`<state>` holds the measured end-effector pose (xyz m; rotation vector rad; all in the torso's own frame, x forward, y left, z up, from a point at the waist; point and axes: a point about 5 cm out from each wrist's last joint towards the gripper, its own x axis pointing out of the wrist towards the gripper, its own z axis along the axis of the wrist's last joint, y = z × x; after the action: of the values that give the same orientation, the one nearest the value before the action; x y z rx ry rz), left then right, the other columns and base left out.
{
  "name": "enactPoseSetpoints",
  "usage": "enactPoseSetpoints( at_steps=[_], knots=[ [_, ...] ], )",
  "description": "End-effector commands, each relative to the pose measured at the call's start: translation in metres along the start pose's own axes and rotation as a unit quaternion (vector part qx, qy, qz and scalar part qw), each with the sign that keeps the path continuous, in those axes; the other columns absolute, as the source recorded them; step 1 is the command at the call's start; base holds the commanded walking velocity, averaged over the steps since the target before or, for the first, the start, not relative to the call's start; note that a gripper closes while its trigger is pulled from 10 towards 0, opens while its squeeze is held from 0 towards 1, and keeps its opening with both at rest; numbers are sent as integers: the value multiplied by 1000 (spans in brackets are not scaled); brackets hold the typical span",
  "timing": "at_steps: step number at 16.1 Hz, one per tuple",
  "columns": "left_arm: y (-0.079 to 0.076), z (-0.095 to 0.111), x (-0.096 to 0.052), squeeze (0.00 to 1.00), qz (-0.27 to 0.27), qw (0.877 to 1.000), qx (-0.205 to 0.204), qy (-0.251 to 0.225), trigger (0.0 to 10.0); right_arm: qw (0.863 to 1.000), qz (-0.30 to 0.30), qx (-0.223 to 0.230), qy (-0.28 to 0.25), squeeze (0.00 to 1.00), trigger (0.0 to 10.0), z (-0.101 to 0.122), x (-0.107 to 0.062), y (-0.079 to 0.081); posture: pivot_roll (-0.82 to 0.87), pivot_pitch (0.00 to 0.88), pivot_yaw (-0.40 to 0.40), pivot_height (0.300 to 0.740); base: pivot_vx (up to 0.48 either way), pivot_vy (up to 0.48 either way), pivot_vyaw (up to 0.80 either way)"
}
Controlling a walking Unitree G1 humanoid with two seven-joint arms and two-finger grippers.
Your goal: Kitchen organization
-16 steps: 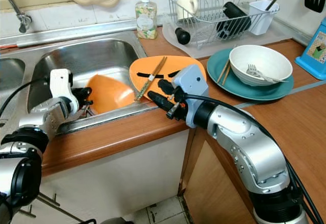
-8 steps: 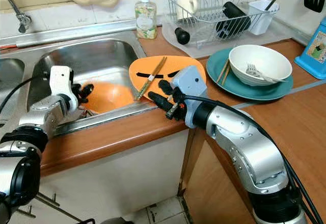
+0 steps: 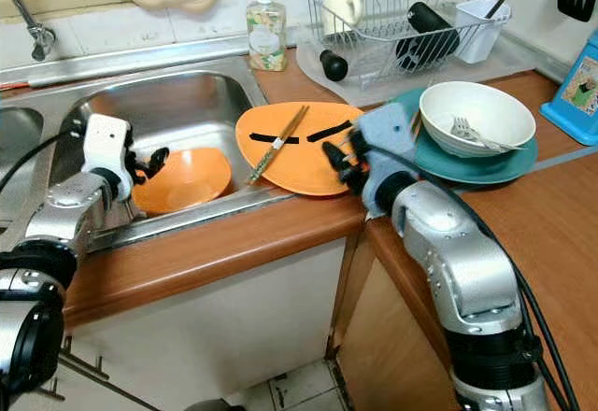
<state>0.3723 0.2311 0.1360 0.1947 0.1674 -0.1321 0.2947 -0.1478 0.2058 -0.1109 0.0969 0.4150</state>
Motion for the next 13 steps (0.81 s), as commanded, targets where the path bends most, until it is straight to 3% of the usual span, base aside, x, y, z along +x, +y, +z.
enactPoseSetpoints(
  at_steps=[1,4,6,7,10,11,12,13],
  knots=[
    [4,10,-2,1000,-3,1000,6,-27,10000,1000,-4,11,-7,1000,10000,5,0,-3,-151,0,94,740,0,0,0],
    [-4,17,-11,941,-26,997,9,-73,10000,1000,-11,9,-16,1000,10000,8,2,1,-150,0,99,740,0,0,0],
    [-9,24,-20,706,-44,994,14,-99,10000,1000,-12,-1,-8,1000,10000,8,9,6,-141,0,95,740,0,0,0],
    [-13,29,-25,392,-60,991,17,-116,10000,1000,-15,-2,-1,1000,10000,8,14,7,-135,0,92,740,0,0,0],
    [-32,40,-41,129,-116,983,16,-139,10000,999,-18,9,40,1000,10000,5,27,7,-128,0,85,740,0,0,0],
    [-38,41,-45,114,-135,981,15,-141,10000,998,-18,18,65,773,10000,2,31,8,-129,0,85,740,0,0,0],
    [-42,41,-48,106,-150,979,17,-140,10000,996,-14,30,82,35,10000,1,36,10,-129,0,85,740,0,0,0],
    [-45,40,-51,106,-158,978,18,-137,10000,995,-9,39,92,0,10000,1,40,12,-130,0,87,740,0,0,0]
  ],
)
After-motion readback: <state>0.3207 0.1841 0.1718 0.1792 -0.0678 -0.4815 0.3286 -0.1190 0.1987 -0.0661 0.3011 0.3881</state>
